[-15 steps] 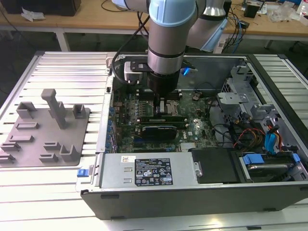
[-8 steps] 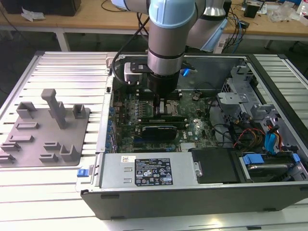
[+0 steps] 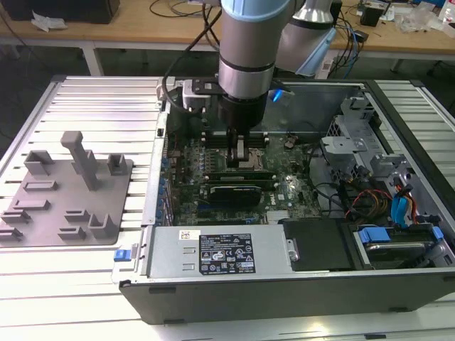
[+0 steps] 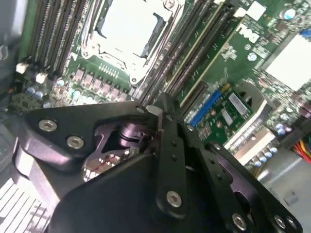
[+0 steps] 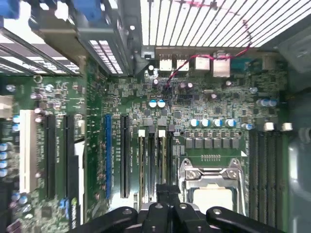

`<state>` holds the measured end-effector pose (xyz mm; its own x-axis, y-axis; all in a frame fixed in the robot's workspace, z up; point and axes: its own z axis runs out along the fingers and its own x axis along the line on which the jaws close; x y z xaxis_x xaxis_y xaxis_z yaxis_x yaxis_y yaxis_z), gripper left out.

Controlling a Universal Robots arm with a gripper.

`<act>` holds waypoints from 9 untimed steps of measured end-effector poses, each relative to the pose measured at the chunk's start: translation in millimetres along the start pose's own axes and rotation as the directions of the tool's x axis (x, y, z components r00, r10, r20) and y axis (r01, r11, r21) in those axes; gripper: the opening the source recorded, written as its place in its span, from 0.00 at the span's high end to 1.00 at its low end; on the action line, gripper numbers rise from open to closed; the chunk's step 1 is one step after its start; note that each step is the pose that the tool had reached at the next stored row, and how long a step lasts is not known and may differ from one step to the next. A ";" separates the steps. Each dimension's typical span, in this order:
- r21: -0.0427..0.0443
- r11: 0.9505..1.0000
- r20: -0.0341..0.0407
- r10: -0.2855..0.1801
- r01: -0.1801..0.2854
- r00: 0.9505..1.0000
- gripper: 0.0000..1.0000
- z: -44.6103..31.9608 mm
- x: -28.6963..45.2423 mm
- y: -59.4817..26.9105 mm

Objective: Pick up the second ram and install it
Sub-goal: 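Press down the second ram until it locks into place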

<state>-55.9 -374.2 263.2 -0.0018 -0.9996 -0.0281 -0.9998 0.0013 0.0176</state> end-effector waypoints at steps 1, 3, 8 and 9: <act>0.000 1.000 0.000 0.000 0.000 1.000 0.92 -2.0 -0.1 0.0; 0.000 1.000 0.000 0.000 0.000 1.000 0.92 -2.1 -0.1 -5.0; -0.003 1.000 0.000 0.000 0.000 1.000 0.92 -2.5 0.0 -24.6; -0.003 1.000 0.000 0.000 0.000 1.000 0.92 -2.6 0.0 -26.3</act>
<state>-29.5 -374.3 265.3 -0.0018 -0.9996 -0.0276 -0.9998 0.0012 0.0206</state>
